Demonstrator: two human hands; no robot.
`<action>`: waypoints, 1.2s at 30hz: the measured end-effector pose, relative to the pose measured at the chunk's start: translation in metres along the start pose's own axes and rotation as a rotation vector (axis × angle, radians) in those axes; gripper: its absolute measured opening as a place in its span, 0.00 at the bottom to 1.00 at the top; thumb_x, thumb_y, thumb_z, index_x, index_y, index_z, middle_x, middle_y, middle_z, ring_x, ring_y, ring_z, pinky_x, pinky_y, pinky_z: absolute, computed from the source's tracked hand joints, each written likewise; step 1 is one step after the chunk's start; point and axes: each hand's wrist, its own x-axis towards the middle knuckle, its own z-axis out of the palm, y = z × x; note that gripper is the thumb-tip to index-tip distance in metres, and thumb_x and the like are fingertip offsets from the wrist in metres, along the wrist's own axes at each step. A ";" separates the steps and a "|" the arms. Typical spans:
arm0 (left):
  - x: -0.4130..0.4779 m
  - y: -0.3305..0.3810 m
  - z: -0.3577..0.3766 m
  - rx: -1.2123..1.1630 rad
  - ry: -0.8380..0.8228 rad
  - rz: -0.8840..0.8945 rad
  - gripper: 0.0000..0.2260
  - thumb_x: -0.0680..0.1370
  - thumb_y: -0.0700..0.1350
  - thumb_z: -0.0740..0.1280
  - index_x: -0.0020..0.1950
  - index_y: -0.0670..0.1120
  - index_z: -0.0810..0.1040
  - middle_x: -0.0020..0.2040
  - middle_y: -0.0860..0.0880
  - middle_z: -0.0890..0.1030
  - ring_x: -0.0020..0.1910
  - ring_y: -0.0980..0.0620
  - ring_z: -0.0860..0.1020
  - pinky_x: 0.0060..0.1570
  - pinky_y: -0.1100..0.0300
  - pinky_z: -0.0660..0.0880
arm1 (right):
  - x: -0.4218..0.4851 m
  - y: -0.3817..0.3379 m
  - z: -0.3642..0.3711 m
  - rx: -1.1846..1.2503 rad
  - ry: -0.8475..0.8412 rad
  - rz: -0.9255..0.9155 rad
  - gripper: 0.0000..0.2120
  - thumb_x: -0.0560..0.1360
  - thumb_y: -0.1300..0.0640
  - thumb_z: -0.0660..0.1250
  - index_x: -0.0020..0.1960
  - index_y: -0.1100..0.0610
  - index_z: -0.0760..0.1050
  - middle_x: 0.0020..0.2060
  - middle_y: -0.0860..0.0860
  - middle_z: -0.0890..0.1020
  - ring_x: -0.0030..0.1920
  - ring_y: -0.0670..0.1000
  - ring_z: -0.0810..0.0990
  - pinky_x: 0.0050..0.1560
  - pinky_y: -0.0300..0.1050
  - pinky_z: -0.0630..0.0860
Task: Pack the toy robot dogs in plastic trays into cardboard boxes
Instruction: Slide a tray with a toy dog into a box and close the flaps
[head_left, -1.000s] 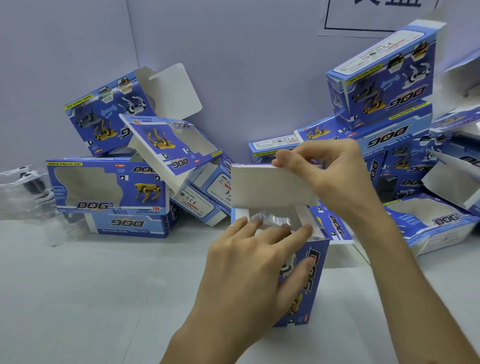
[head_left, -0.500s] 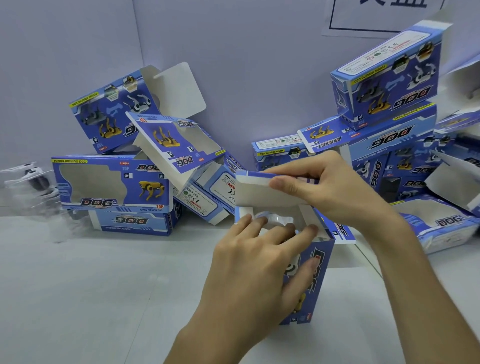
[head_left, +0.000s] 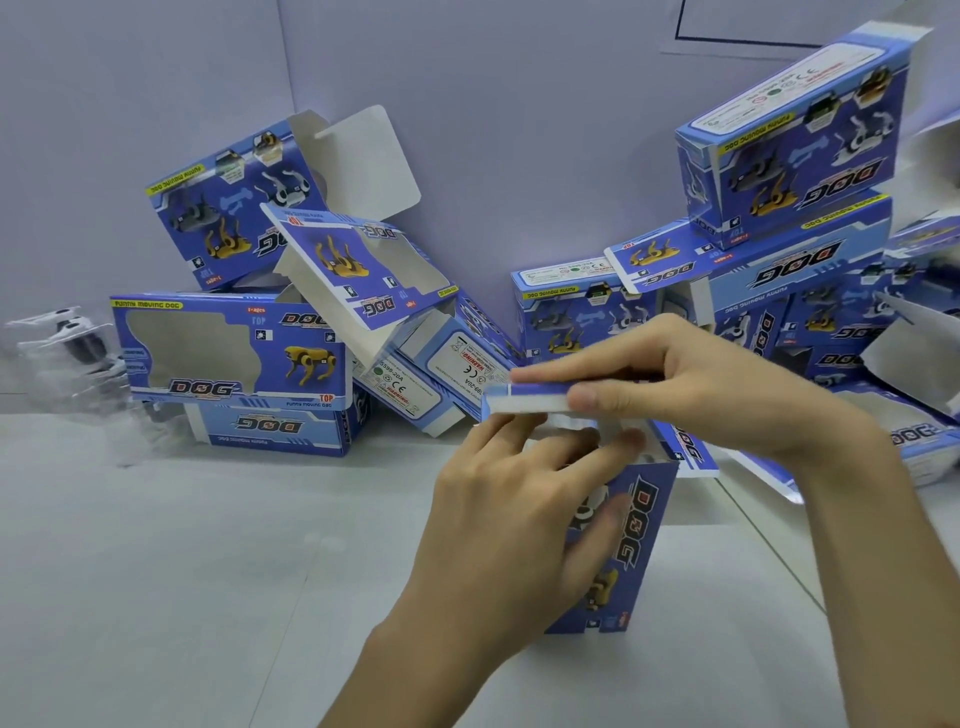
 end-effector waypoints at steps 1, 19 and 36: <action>-0.001 0.000 0.001 0.001 0.019 0.002 0.16 0.80 0.56 0.62 0.67 0.57 0.77 0.57 0.57 0.82 0.57 0.50 0.78 0.57 0.53 0.74 | -0.002 0.000 -0.001 -0.001 -0.057 0.015 0.16 0.79 0.60 0.67 0.65 0.49 0.80 0.58 0.42 0.84 0.62 0.42 0.80 0.61 0.33 0.74; -0.032 -0.002 0.055 -0.094 0.568 0.101 0.06 0.78 0.47 0.65 0.54 0.51 0.75 0.64 0.51 0.75 0.66 0.50 0.72 0.65 0.53 0.66 | 0.002 0.006 0.003 0.036 -0.073 0.000 0.14 0.74 0.67 0.72 0.55 0.52 0.86 0.59 0.42 0.83 0.63 0.40 0.78 0.60 0.34 0.74; -0.032 -0.013 0.062 0.028 0.494 0.044 0.18 0.80 0.49 0.61 0.70 0.49 0.70 0.69 0.49 0.71 0.73 0.51 0.66 0.73 0.50 0.61 | -0.001 0.003 0.003 0.061 -0.146 0.025 0.18 0.81 0.68 0.60 0.64 0.53 0.80 0.64 0.41 0.80 0.67 0.38 0.74 0.64 0.33 0.72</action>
